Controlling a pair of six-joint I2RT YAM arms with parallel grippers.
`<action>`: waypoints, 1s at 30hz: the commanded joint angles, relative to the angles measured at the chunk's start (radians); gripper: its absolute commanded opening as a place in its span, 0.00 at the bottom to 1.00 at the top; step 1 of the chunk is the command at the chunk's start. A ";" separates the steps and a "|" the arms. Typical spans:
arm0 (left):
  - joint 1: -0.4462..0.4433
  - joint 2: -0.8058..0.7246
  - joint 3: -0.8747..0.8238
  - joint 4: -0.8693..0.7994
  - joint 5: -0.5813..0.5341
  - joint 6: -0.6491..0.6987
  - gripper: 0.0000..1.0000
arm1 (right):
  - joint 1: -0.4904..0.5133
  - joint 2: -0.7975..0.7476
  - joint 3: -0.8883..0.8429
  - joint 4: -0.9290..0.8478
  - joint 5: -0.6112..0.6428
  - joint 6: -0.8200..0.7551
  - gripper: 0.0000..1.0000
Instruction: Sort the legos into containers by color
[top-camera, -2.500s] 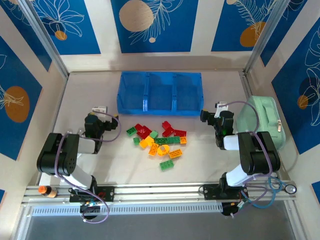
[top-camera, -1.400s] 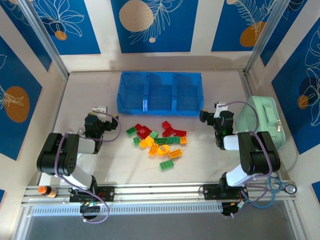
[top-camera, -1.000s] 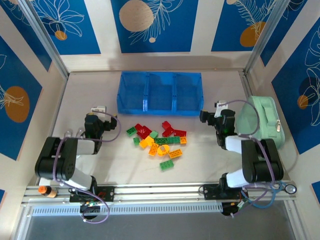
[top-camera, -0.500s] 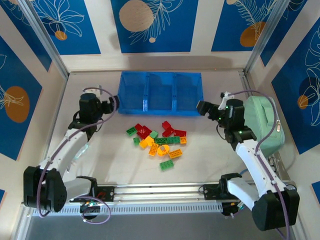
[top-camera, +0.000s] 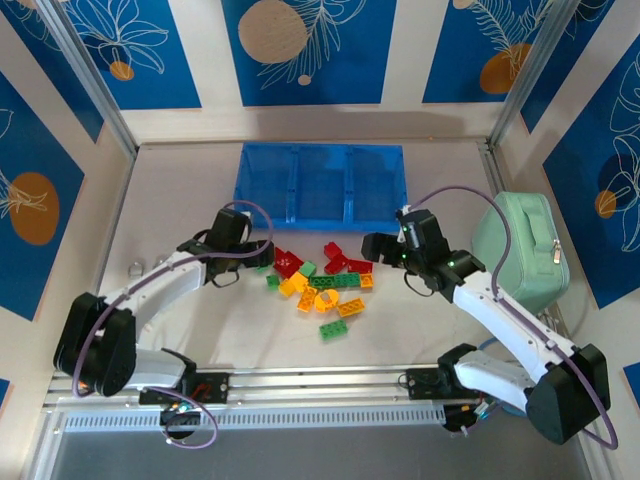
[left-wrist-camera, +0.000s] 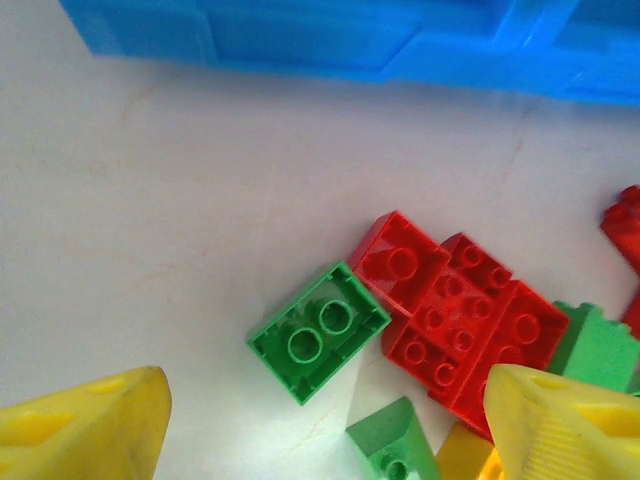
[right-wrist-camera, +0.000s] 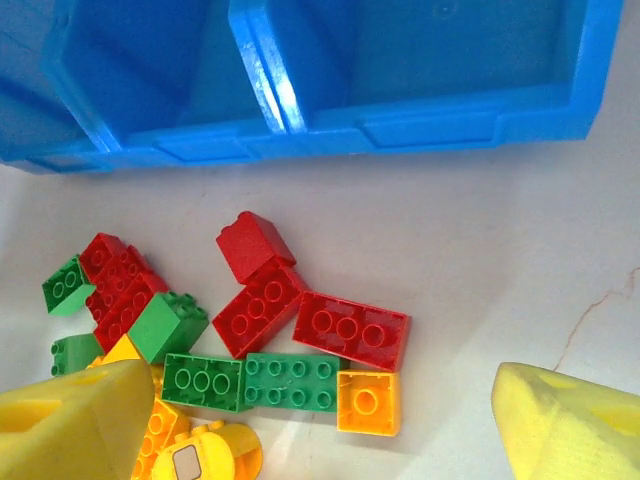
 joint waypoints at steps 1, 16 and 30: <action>-0.004 0.061 0.027 -0.030 0.039 0.000 0.81 | 0.015 0.011 -0.009 -0.012 0.022 0.032 0.85; -0.002 0.213 0.066 -0.014 0.046 0.024 0.75 | 0.027 0.023 -0.046 0.032 0.028 0.061 0.77; 0.026 0.289 0.128 -0.015 0.007 0.055 0.66 | 0.033 0.020 -0.066 0.050 0.041 0.091 0.72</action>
